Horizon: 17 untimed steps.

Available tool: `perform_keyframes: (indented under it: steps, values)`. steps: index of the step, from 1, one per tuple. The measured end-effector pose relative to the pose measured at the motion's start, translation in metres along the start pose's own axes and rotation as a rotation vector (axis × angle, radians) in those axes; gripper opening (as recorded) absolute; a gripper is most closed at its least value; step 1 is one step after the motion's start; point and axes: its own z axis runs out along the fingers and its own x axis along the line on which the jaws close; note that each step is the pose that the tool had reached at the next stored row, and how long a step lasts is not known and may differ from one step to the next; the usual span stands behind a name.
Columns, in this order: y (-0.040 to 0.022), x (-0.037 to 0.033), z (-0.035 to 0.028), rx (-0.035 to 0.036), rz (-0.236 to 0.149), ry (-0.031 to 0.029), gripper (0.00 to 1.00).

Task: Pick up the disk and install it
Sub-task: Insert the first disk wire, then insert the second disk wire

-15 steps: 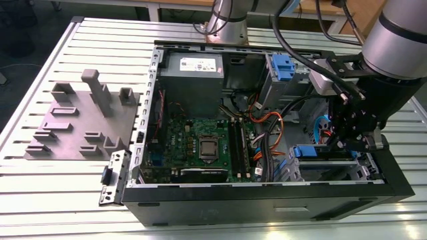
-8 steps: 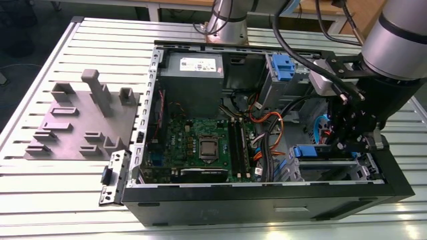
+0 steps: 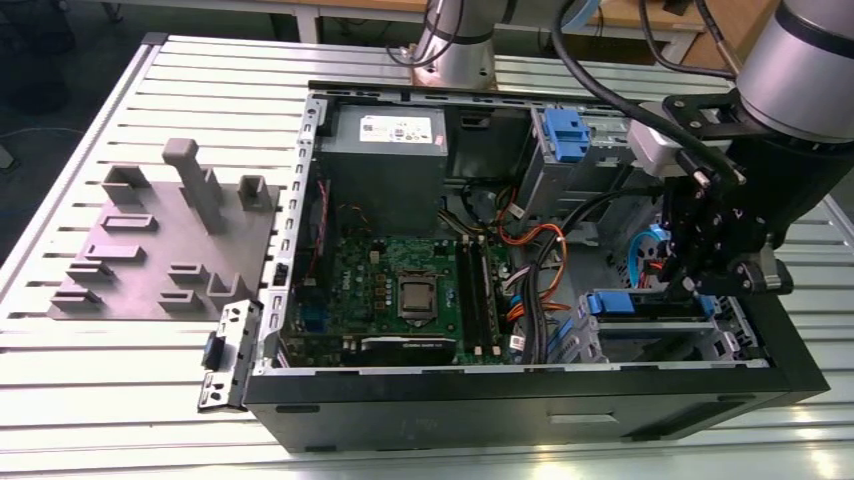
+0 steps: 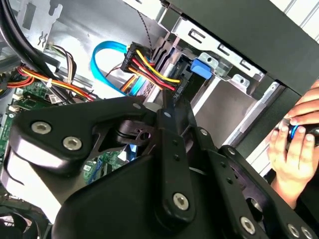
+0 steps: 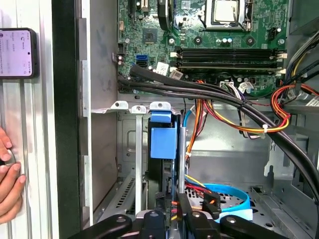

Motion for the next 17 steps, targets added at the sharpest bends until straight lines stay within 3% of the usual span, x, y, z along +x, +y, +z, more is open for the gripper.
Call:
perform_keyframes:
  steps: [2,4,17]
  values:
    - [0.0,0.0,0.0,-0.0003,0.0,0.0,0.22]
    - [0.0,0.0,-0.0001,-0.0005,0.0,0.0002,0.11]
    - [0.0,0.0,-0.0001,-0.0035,0.0,0.0002,0.11]
